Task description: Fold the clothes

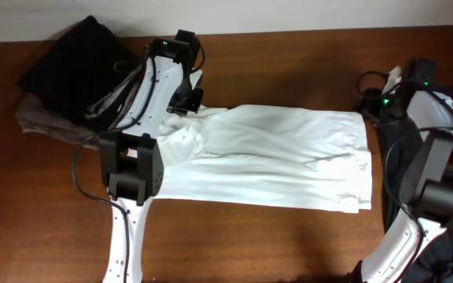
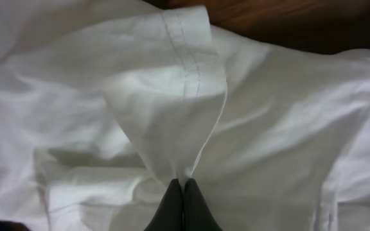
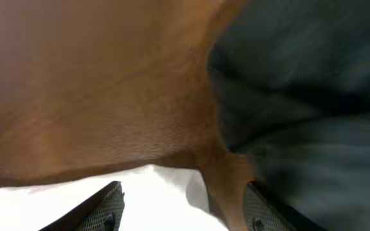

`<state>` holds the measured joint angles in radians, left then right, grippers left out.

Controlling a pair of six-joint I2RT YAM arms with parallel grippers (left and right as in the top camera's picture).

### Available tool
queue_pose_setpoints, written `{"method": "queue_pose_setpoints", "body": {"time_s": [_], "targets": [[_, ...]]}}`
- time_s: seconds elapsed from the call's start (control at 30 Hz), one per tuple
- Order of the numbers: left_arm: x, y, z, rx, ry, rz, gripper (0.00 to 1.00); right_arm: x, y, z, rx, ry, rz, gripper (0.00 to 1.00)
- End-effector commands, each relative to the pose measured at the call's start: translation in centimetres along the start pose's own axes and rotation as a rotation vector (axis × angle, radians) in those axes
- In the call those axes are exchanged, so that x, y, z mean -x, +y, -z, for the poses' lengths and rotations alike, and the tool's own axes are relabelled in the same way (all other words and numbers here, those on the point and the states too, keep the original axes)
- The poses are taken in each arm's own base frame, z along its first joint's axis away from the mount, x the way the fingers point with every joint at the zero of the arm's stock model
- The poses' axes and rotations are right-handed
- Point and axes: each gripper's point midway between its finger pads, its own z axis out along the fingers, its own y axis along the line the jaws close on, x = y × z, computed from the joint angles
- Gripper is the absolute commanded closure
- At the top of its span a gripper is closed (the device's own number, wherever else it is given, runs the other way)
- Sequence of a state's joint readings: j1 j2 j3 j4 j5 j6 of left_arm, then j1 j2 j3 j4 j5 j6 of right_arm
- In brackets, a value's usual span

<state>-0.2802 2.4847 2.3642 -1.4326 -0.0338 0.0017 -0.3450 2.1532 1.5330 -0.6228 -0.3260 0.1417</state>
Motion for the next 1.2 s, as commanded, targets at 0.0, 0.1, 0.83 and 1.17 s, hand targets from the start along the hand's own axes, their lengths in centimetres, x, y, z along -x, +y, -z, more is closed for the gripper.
{"method": "queue_pose_setpoints", "body": {"time_s": [0.0,0.1,0.83,1.17], "targets": [[0.2,0.3,4.5,-0.012,-0.084,0.026,1.00,-1.3,0.6,-2.2,0.065,0.062,-0.006,0.41],[-1.0,0.3,4.6,-0.011,-0.039,0.024,1.00,-1.7,0.8,-2.6,0.069,0.074,-0.003,0.51],[-5.8,2.2,7.0,-0.039,0.098,0.066,0.99,-8.9,1.1,13.5,-0.167,0.247,-0.078,0.96],[-15.7,0.9,5.9,-0.081,0.344,0.059,0.99,-13.4,-1.5,15.3,-0.330,0.431,-0.087,0.96]]}}
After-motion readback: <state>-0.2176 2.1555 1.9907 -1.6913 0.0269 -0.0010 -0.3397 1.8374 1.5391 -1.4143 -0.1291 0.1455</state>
